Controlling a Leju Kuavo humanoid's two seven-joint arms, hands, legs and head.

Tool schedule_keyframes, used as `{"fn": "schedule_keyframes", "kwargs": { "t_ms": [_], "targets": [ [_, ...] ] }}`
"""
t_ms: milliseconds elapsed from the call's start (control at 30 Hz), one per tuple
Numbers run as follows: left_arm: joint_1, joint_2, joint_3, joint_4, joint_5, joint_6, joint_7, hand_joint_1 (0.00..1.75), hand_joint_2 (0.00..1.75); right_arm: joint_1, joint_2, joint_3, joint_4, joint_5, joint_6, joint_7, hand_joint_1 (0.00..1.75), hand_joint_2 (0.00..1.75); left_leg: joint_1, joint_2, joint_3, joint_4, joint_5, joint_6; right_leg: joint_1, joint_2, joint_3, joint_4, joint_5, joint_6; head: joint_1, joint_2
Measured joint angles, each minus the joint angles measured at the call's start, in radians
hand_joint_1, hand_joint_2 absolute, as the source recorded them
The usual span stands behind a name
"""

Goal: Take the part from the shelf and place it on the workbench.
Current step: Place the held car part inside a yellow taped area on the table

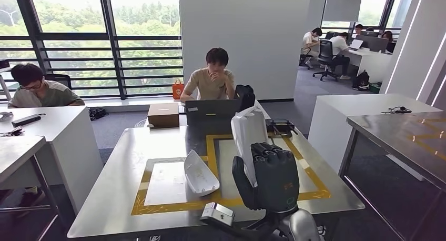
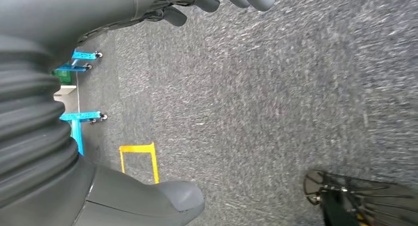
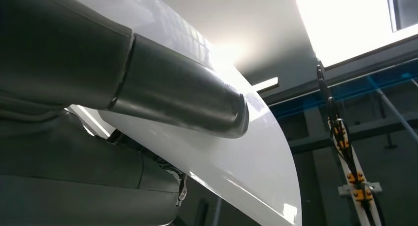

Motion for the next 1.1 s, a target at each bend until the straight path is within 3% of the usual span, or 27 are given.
{"fn": "schedule_keyframes", "kwargs": {
  "t_ms": [67,100,167,200,267,367,400,467,500,567,600,633,700,733,767,867,933,1033,1067,1100],
  "targets": [
    [0.002,0.000,0.000,0.000,0.000,-0.002,0.000,0.00,1.75,0.002,0.000,0.000,0.000,-0.003,0.004,0.000,1.75,0.00,0.000,-0.002,0.015,0.001,-0.015,0.000,0.000,0.000,-0.064,0.062,-0.013,0.001,0.001,0.000],
    [0.003,-0.001,0.000,0.000,0.000,-0.002,0.000,0.00,1.75,0.001,0.000,0.000,0.000,-0.004,0.009,0.000,1.75,0.00,0.000,-0.003,0.025,0.001,-0.023,-0.002,0.000,0.000,-0.070,0.041,0.011,-0.001,0.001,0.000],
    [0.004,-0.003,0.000,0.001,0.000,-0.003,-0.001,0.00,1.75,-0.001,-0.001,0.000,0.000,-0.011,0.020,0.000,1.75,0.00,-0.001,-0.004,0.047,0.000,-0.042,-0.006,0.003,0.000,-0.039,-0.087,0.105,-0.011,0.001,0.000],
    [0.004,-0.004,0.000,0.001,-0.001,-0.003,-0.002,0.00,1.75,-0.002,-0.001,0.000,0.000,-0.015,0.025,0.000,1.75,0.00,-0.001,-0.006,0.058,0.000,-0.051,-0.010,0.006,-0.001,-0.020,-0.149,0.137,-0.017,0.000,0.000],
    [0.002,-0.005,0.000,0.002,-0.001,-0.003,-0.003,0.00,1.75,-0.004,-0.003,0.001,-0.001,-0.019,0.032,0.000,1.75,0.00,-0.003,-0.007,0.072,0.001,-0.064,-0.022,0.012,0.000,0.002,-0.216,0.165,-0.028,0.000,0.000],
    [0.000,-0.004,0.001,0.001,-0.001,-0.003,-0.003,0.00,1.75,-0.006,-0.004,0.002,-0.007,-0.024,0.033,0.000,1.75,0.00,-0.005,-0.007,0.081,0.022,-0.064,-0.041,0.008,0.002,0.025,-0.228,0.161,-0.044,0.001,0.000],
    [-0.001,-0.004,0.001,0.001,-0.001,-0.003,-0.003,0.00,1.75,-0.007,-0.004,0.002,-0.008,-0.025,0.032,0.001,1.75,0.00,-0.005,-0.006,0.065,0.053,-0.064,-0.046,0.005,0.001,0.037,-0.231,0.157,-0.050,-0.001,0.000],
    [-0.002,-0.004,0.000,0.002,-0.001,-0.003,-0.004,0.00,1.75,-0.006,-0.004,0.002,-0.010,-0.026,0.032,0.000,1.75,0.00,-0.002,-0.003,-0.002,0.162,-0.083,-0.056,0.002,0.001,0.055,-0.235,0.147,-0.058,-0.002,0.000],
    [-0.003,-0.005,0.000,0.002,-0.001,-0.003,-0.003,0.00,1.75,-0.005,-0.004,0.002,-0.010,-0.027,0.032,0.000,1.75,0.00,-0.001,-0.002,-0.046,0.223,-0.107,-0.061,0.002,0.001,0.062,-0.235,0.140,-0.060,-0.003,0.000],
    [0.001,-0.004,0.001,0.002,-0.001,-0.003,-0.003,0.00,1.75,-0.001,-0.005,0.002,-0.010,-0.027,0.033,0.000,1.75,0.00,0.000,-0.001,-0.111,0.285,-0.149,-0.064,0.002,0.003,0.078,-0.235,0.123,-0.060,-0.004,0.000],
    [0.002,-0.004,0.001,0.002,-0.001,-0.003,-0.002,0.00,1.75,0.000,-0.005,0.002,-0.010,-0.027,0.033,0.000,1.75,0.00,0.000,0.000,-0.122,0.270,-0.144,-0.063,0.002,0.004,0.090,-0.235,0.114,-0.060,-0.004,0.000],
    [0.004,-0.004,0.001,0.002,-0.001,-0.003,-0.002,0.00,1.75,0.000,-0.005,0.002,-0.010,-0.027,0.033,0.000,1.75,0.00,0.000,0.000,-0.117,0.225,-0.114,-0.060,0.002,0.005,0.103,-0.235,0.105,-0.058,-0.004,0.000],
    [0.005,-0.003,0.001,0.002,-0.001,-0.003,-0.002,0.00,1.75,-0.001,-0.005,0.002,-0.010,-0.027,0.032,0.000,1.75,0.00,-0.002,0.001,-0.087,0.090,-0.013,-0.050,0.004,0.005,0.127,-0.233,0.084,-0.053,-0.004,0.000],
    [0.005,-0.003,0.001,0.002,-0.001,-0.003,-0.002,0.00,1.75,-0.001,-0.005,0.002,-0.010,-0.027,0.033,0.001,1.75,0.00,-0.004,0.002,-0.075,0.043,0.016,-0.044,0.005,0.005,0.134,-0.232,0.073,-0.049,-0.004,0.000],
    [0.005,-0.003,0.001,0.002,-0.001,-0.003,-0.002,0.00,1.75,-0.002,-0.005,0.003,-0.010,-0.027,0.035,0.001,1.75,0.00,-0.006,0.002,-0.067,0.014,0.033,-0.038,0.007,0.005,0.140,-0.231,0.064,-0.043,-0.004,0.000],
    [0.005,-0.004,0.001,0.003,-0.004,-0.003,0.002,0.00,1.75,-0.004,-0.005,0.003,-0.010,-0.029,0.047,0.004,1.75,0.00,-0.004,0.001,-0.046,0.004,0.030,-0.015,0.010,0.006,0.152,-0.213,0.053,-0.026,-0.004,0.000],
    [0.004,-0.006,0.001,0.002,-0.006,-0.003,0.004,0.00,1.75,-0.014,-0.005,0.004,-0.008,-0.031,0.057,0.008,1.75,0.00,-0.001,0.000,-0.024,0.000,0.026,-0.004,0.008,0.005,0.128,-0.155,0.034,-0.016,-0.002,0.000],
    [0.001,-0.006,0.001,0.002,-0.013,-0.003,0.006,0.00,1.75,-0.040,-0.006,0.004,0.010,-0.037,0.080,0.019,1.75,0.00,0.000,-0.001,-0.006,0.000,0.007,0.003,0.004,0.004,0.005,0.025,-0.037,-0.002,-0.001,0.000],
    [0.001,-0.006,0.001,0.002,-0.016,-0.003,0.007,0.00,1.75,-0.048,-0.006,0.004,0.022,-0.039,0.091,0.023,1.75,0.00,0.000,-0.001,0.001,0.000,0.000,0.002,0.003,0.004,-0.030,0.058,-0.048,0.000,0.000,0.000],
    [0.001,-0.007,0.001,0.002,-0.017,-0.003,0.008,0.00,1.75,-0.057,-0.006,0.003,0.037,-0.040,0.103,0.027,1.75,0.00,0.000,-0.002,0.010,0.001,-0.009,0.001,0.002,0.003,-0.047,0.056,-0.039,0.000,0.000,0.000]
  ]
}}
